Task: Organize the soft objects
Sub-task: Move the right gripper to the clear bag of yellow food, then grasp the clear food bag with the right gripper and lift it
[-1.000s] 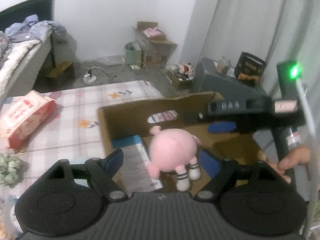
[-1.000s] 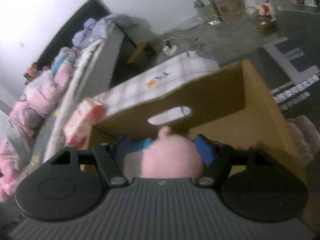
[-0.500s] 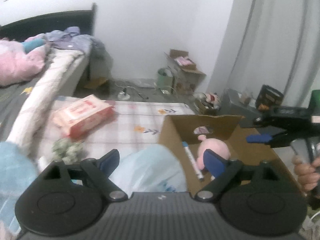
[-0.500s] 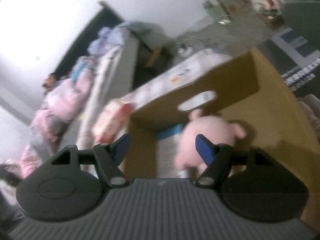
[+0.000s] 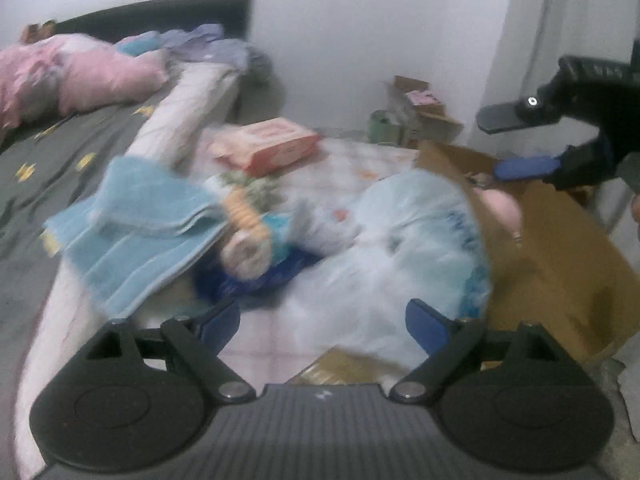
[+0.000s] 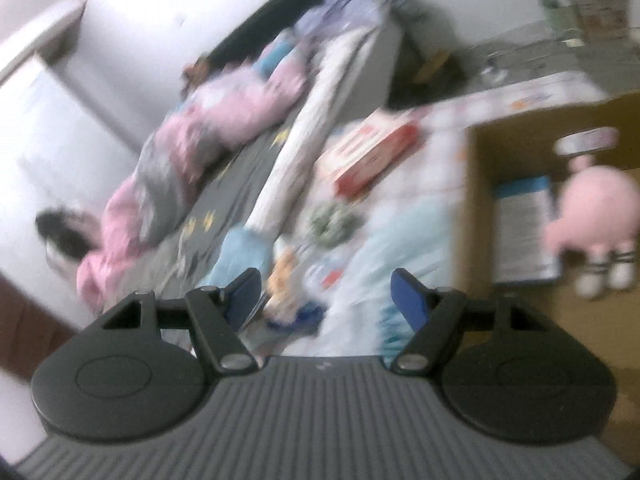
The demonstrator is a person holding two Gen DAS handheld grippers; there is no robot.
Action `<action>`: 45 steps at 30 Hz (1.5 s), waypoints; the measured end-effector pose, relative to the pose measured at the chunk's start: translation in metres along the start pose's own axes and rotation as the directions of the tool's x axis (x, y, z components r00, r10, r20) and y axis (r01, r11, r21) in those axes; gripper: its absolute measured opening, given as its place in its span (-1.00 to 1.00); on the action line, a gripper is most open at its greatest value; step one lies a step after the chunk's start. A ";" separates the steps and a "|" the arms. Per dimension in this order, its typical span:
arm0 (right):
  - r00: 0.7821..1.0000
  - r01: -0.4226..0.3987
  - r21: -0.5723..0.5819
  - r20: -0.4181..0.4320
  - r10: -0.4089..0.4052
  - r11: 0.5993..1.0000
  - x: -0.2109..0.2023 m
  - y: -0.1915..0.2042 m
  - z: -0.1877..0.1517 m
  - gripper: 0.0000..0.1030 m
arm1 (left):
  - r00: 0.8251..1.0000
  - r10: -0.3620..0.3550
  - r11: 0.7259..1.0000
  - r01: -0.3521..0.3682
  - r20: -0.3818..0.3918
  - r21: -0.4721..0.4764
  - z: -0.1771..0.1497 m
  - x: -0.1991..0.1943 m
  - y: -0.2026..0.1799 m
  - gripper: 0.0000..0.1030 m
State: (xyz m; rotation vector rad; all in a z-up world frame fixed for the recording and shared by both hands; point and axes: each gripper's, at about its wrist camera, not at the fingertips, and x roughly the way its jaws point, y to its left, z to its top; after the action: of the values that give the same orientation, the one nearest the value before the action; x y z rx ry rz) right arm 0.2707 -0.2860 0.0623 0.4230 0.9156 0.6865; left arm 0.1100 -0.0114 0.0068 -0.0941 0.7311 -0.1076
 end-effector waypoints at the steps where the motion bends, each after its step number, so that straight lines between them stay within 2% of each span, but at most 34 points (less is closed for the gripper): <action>1: 1.000 -0.007 -0.016 -0.024 0.007 1.000 0.012 0.010 -0.003 0.40 | 1.000 0.016 1.000 -0.016 0.000 -0.006 -0.005 -0.001 0.007 0.74; 8: 0.988 -0.052 -0.045 -0.151 0.045 0.998 0.080 0.057 -0.020 0.38 | 0.993 0.115 0.992 -0.114 0.010 -0.043 -0.025 -0.005 0.050 0.49; 11: 0.980 -0.065 -0.024 -0.190 0.060 0.998 0.108 0.072 -0.024 0.36 | 0.992 0.122 0.990 -0.121 0.011 -0.066 -0.027 -0.006 0.065 0.37; 14: 0.972 -0.073 -0.020 -0.227 0.067 0.997 0.130 0.084 -0.030 0.32 | 0.993 0.117 0.989 -0.116 0.012 -0.093 -0.027 -0.005 0.077 0.33; 19: 0.965 -0.071 -0.036 -0.255 0.060 0.997 0.162 0.098 -0.045 0.30 | 0.992 0.124 0.985 -0.120 0.028 -0.124 -0.025 0.009 0.086 0.08; 23: 0.958 -0.077 0.032 -0.276 0.083 0.996 0.181 0.095 -0.062 0.27 | 0.989 0.146 0.978 -0.143 0.007 -0.154 -0.021 0.029 0.093 -0.14; 25: 0.954 -0.083 0.067 -0.283 0.098 0.994 0.185 0.090 -0.070 0.26 | 0.985 0.173 0.975 -0.172 -0.010 -0.143 -0.018 0.039 0.094 -0.30; 26: 0.953 -0.085 0.078 -0.284 0.103 0.993 0.186 0.089 -0.074 0.26 | 0.983 0.183 0.974 -0.183 -0.012 -0.134 -0.017 0.043 0.094 -0.46; 27: 0.953 -0.085 0.086 -0.284 0.106 0.993 0.187 0.089 -0.078 0.26 | 0.981 0.191 0.973 -0.193 -0.023 -0.130 -0.016 0.047 0.093 -0.71; 30: 0.955 -0.082 0.107 -0.275 0.108 0.991 0.185 0.087 -0.086 0.26 | 0.984 0.175 0.974 -0.179 -0.037 -0.140 -0.015 0.048 0.094 -0.92; 33: 0.960 -0.074 0.123 -0.260 0.104 0.990 0.179 0.082 -0.090 0.26 | 0.985 0.173 0.977 -0.175 -0.025 -0.119 -0.017 0.041 0.090 -0.97; 37: 0.965 -0.068 0.145 -0.241 0.102 0.987 0.170 0.075 -0.096 0.27 | 0.989 0.145 0.978 -0.147 -0.020 -0.149 -0.020 0.025 0.091 -0.99; 45: 0.967 -0.092 0.159 -0.221 0.127 0.983 0.152 0.069 -0.106 0.28 | 0.997 0.073 0.983 -0.077 -0.031 -0.165 -0.040 -0.026 0.095 -0.99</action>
State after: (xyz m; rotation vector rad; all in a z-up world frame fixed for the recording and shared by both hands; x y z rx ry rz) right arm 0.2220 -0.1255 -0.0427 0.5362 1.1745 0.7833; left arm 0.0701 0.0839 -0.0170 -0.2245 0.7668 0.0240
